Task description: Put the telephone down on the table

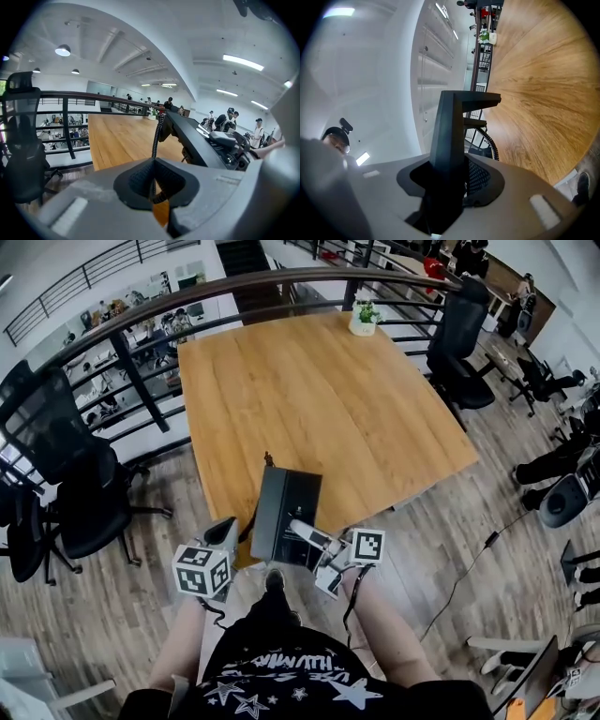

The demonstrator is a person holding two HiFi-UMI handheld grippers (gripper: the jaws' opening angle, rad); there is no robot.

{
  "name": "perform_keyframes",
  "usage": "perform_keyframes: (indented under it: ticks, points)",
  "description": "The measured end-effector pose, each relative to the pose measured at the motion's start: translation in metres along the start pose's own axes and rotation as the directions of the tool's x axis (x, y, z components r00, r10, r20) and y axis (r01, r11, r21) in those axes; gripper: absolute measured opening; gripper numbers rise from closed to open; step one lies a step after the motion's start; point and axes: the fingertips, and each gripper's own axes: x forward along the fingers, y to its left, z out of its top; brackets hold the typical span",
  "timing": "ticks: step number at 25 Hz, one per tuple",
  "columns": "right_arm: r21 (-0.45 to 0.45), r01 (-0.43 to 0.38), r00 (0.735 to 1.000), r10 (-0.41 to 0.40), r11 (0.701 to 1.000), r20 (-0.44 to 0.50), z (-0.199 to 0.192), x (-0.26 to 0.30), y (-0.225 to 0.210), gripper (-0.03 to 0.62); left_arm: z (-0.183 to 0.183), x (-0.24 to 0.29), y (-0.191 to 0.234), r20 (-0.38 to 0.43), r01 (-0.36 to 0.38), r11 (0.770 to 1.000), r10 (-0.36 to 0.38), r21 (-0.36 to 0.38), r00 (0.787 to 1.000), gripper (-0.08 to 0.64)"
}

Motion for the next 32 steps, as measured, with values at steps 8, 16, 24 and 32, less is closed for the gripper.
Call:
perform_keyframes:
  ticks: [8, 16, 24, 32]
  points:
    - [0.002, 0.031, 1.0, -0.031, 1.0, 0.005, 0.073, 0.046, -0.027, 0.161, 0.048, 0.059, 0.054, 0.014, -0.011, 1.0, 0.011, -0.028, 1.0, 0.002]
    - [-0.01, 0.038, 0.999, -0.038, 0.999, 0.011, 0.133, 0.086, -0.045, 0.161, 0.084, 0.103, 0.096, 0.029, -0.011, 0.999, 0.013, -0.052, 0.999, 0.002]
    - [-0.023, 0.038, 0.999, -0.039, 0.999, -0.013, 0.166, 0.123, -0.052, 0.161, 0.106, 0.124, 0.122, 0.039, -0.011, 0.998, 0.013, -0.057, 0.999, 0.002]
    - [-0.013, 0.024, 0.994, -0.026, 1.0, -0.105, 0.191, 0.152, -0.066, 0.161, 0.126, 0.14, 0.139, 0.055, -0.069, 0.994, 0.074, -0.09, 0.996, 0.002]
